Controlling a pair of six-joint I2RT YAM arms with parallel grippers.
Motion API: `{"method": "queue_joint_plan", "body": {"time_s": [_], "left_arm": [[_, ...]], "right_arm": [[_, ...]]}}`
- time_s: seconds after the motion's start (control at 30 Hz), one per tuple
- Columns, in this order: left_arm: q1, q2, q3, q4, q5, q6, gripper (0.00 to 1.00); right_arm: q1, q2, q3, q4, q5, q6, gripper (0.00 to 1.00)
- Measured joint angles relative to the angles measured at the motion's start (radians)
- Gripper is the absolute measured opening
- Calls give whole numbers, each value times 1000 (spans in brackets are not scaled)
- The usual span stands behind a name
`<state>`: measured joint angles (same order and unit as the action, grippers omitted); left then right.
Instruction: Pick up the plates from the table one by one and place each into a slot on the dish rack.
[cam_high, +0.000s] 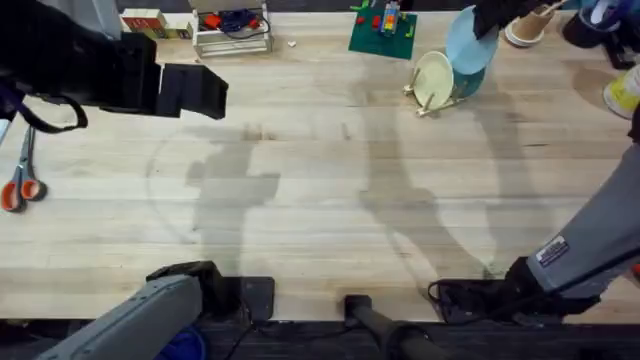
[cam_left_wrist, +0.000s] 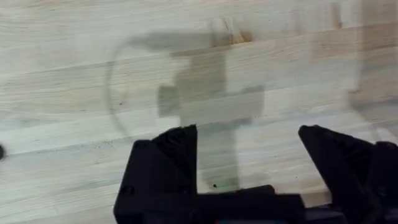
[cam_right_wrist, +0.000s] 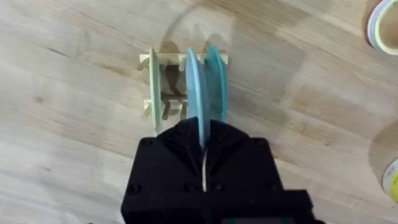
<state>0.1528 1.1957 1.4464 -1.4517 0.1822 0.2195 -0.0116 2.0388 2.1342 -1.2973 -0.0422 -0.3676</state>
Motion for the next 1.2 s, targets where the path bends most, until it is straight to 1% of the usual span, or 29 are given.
{"method": "queue_joint_plan", "body": {"time_s": [0.5,0.87,1.2], "left_arm": [[0,0,0,0,0,0,995],[0,0,0,0,0,0,995],[0,0,0,0,0,0,995]], "right_arm": [[0,1,-24,10,0,0,31],[0,45,-39,11,0,0,31],[0,45,-42,10,0,0,32]]}}
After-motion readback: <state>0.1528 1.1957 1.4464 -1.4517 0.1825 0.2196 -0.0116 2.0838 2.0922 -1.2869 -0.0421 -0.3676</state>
